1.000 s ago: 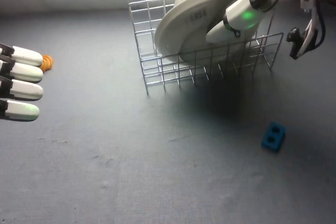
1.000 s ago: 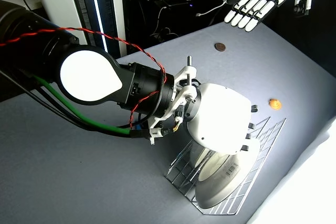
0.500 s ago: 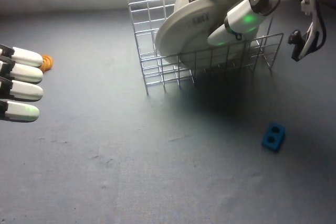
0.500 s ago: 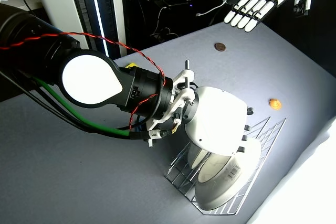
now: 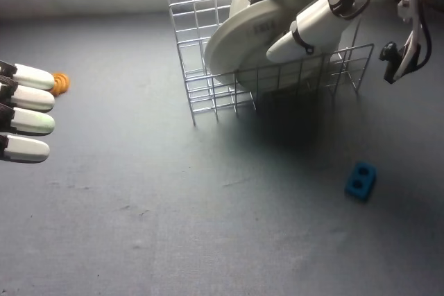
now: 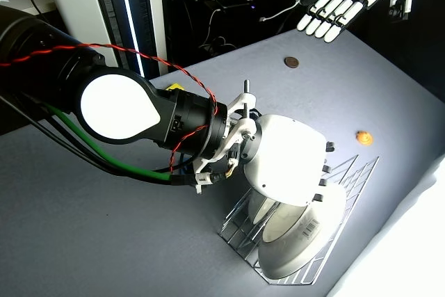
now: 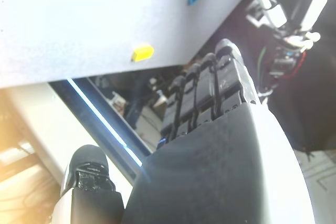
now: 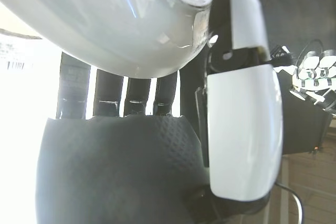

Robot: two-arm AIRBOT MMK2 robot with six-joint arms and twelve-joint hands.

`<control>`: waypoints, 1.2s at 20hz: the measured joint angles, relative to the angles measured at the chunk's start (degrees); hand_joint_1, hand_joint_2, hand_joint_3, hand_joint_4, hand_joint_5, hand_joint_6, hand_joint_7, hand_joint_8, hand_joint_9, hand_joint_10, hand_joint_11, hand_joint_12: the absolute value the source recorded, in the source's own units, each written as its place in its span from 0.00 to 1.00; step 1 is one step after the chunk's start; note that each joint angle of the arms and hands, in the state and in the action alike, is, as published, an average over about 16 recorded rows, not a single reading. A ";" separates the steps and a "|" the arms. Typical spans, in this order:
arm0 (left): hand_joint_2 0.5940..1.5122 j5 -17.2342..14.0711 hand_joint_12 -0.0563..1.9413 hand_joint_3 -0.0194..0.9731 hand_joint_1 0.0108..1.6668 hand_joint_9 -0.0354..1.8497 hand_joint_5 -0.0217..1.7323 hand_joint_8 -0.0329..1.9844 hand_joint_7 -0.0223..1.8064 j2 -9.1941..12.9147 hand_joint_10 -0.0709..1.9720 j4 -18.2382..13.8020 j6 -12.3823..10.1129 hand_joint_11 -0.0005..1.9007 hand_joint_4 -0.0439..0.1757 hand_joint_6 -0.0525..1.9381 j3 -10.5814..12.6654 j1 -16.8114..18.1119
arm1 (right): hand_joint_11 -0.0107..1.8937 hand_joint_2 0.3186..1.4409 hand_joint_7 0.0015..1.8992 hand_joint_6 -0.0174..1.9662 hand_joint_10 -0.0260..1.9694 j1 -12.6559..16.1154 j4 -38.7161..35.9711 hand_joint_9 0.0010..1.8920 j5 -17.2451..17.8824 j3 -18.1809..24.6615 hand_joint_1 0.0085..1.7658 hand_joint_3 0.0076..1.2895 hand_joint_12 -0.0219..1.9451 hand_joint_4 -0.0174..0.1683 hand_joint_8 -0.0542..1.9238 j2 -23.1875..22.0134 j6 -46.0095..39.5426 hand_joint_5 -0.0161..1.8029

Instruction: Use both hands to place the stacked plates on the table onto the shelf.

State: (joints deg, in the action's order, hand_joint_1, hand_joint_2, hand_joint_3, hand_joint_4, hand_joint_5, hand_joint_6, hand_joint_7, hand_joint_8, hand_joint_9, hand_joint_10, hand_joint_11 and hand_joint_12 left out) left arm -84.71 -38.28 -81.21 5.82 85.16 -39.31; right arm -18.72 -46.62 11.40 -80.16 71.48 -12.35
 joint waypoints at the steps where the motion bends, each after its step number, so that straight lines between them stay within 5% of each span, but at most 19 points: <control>1: 0.56 0.00 0.02 0.03 0.01 0.03 0.02 0.01 0.02 0.03 0.01 0.00 -0.01 0.01 0.23 0.03 0.00 -0.04 | 0.43 0.56 0.58 0.05 0.02 0.19 0.00 0.60 0.16 0.03 0.63 0.00 0.51 0.05 0.02 -0.14 -0.25 0.54; 12: 0.56 0.00 0.02 0.03 0.01 0.03 0.02 0.01 0.02 0.36 0.01 0.09 -0.08 0.01 0.23 0.03 -0.01 -0.52 | 0.31 0.55 0.51 0.03 0.02 4.95 -0.31 0.52 2.43 3.72 0.58 0.00 0.54 0.06 0.02 -5.05 -1.78 0.50; 19: 0.56 -0.01 0.03 0.03 0.01 0.03 0.03 0.01 0.03 0.49 0.01 0.43 -0.08 0.01 0.23 0.03 -0.02 -0.97 | 0.29 0.56 0.50 0.03 0.02 8.69 -0.37 0.52 2.19 10.74 0.55 0.00 0.55 0.06 0.02 -12.20 0.56 0.49; 24: 0.58 -0.03 0.12 0.03 0.01 0.12 0.12 0.03 0.13 0.58 0.05 0.81 -0.08 0.05 0.23 0.03 -0.02 -1.32 | 0.29 0.57 0.51 0.03 0.02 10.26 -0.30 0.52 0.96 16.66 0.45 0.00 0.54 0.06 0.02 -18.34 3.22 0.48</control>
State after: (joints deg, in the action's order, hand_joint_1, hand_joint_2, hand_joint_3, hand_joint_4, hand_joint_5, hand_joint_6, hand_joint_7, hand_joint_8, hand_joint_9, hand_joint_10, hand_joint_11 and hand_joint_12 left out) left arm -84.74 -37.70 -80.40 5.74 85.14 -40.63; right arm -8.45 -46.92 12.36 -63.50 53.14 -9.13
